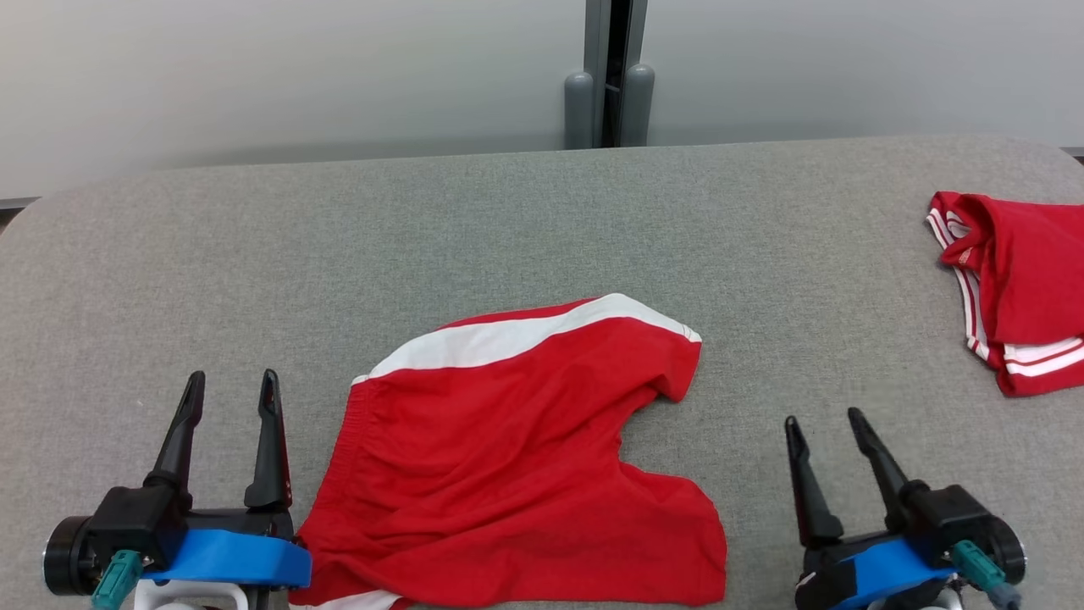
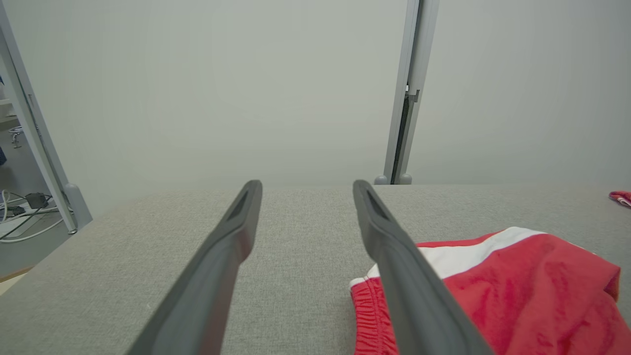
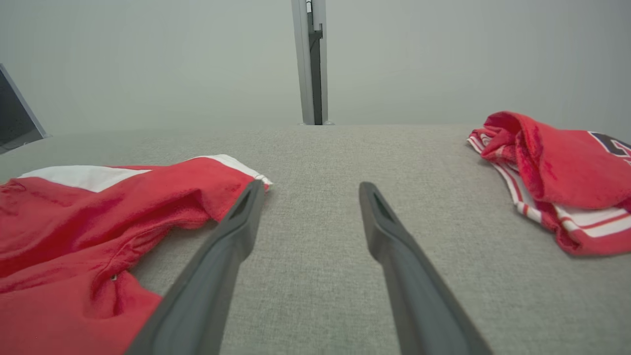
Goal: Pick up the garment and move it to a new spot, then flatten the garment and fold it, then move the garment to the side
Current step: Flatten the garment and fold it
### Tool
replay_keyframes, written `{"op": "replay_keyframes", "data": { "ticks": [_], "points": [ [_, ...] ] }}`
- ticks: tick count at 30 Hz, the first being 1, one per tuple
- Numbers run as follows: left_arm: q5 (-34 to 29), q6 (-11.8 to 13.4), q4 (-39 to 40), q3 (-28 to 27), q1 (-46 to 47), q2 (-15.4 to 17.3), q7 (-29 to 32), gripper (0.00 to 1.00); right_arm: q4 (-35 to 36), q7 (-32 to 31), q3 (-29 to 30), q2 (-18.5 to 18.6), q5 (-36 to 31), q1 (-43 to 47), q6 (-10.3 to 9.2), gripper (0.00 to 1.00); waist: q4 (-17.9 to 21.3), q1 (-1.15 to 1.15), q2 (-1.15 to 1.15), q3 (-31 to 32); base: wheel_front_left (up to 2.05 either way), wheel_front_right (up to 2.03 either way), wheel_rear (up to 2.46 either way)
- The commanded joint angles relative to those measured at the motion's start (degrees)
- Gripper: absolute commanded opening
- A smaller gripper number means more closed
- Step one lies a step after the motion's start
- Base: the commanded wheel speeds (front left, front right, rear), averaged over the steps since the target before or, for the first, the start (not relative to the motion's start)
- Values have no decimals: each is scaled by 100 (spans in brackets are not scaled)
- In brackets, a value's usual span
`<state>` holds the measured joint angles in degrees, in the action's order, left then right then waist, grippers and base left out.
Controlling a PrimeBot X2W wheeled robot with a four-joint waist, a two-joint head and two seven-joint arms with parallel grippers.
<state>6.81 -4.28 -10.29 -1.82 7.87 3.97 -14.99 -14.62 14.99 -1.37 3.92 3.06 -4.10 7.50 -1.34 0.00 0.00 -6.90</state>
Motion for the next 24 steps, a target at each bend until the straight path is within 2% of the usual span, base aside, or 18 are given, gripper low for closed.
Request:
{"op": "replay_keyframes", "data": {
  "ticks": [1,11,17,24],
  "points": [
    [-55,-30,-11,-49,25,-10,-25,100,-74,24,-172,95,10,-27,-3,100,-8,0,0,-1,0,0,0],
    [-99,-101,2,-119,-37,-71,-25,100,-55,-254,-1388,545,370,341,-3,100,-15,0,0,-56,0,0,0],
    [-110,-122,-15,-138,5,-86,-25,100,-85,-353,-1665,571,597,443,-4,100,-12,0,0,-112,0,0,0],
    [-125,-153,-54,-63,86,-96,-25,100,-633,-302,-1915,481,749,236,-3,100,-87,0,0,-176,0,0,0]
  ]
}}
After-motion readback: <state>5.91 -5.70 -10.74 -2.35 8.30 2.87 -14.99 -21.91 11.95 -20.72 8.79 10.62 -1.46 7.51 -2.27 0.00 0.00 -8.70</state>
